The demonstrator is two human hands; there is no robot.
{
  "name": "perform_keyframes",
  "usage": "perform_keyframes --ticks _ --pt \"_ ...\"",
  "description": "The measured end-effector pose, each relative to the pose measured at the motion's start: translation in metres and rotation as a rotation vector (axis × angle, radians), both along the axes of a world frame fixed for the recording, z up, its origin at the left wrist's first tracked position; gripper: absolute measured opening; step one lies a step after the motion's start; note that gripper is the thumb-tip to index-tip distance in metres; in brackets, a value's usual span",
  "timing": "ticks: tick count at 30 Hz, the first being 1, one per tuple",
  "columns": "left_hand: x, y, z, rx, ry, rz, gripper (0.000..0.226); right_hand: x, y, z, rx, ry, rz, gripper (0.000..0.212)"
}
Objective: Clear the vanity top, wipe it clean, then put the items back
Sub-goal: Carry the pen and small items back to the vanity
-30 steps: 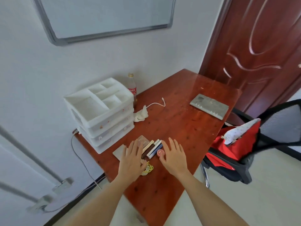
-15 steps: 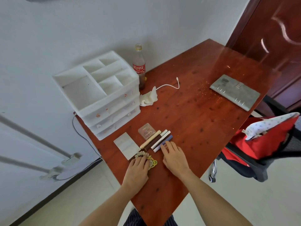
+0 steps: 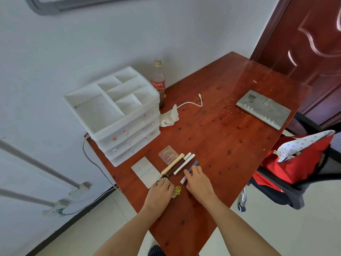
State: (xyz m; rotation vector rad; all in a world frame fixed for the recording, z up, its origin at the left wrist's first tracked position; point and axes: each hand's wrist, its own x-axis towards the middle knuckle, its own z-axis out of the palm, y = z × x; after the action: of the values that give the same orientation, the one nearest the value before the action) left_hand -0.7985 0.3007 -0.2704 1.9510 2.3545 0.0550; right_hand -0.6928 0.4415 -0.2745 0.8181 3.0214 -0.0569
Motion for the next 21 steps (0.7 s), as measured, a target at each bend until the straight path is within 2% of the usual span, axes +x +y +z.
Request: perform_keyframes --ticks 3,10,17,21 --pt "-0.001 0.002 0.003 0.001 0.008 -0.010 0.039 0.001 0.001 0.003 -0.001 -0.011 0.010 0.038" --pt "0.001 -0.001 0.001 -0.002 0.020 -0.063 0.035 0.021 -0.003 -0.008 0.008 -0.069 0.168 0.043" --pt "-0.004 0.004 0.009 0.027 -0.005 0.004 0.039 0.019 -0.001 0.002 0.147 0.003 0.187 0.036" --pt "-0.005 0.004 0.032 0.011 -0.083 0.099 0.036 0.010 0.009 0.022 0.203 0.115 0.235 0.049"
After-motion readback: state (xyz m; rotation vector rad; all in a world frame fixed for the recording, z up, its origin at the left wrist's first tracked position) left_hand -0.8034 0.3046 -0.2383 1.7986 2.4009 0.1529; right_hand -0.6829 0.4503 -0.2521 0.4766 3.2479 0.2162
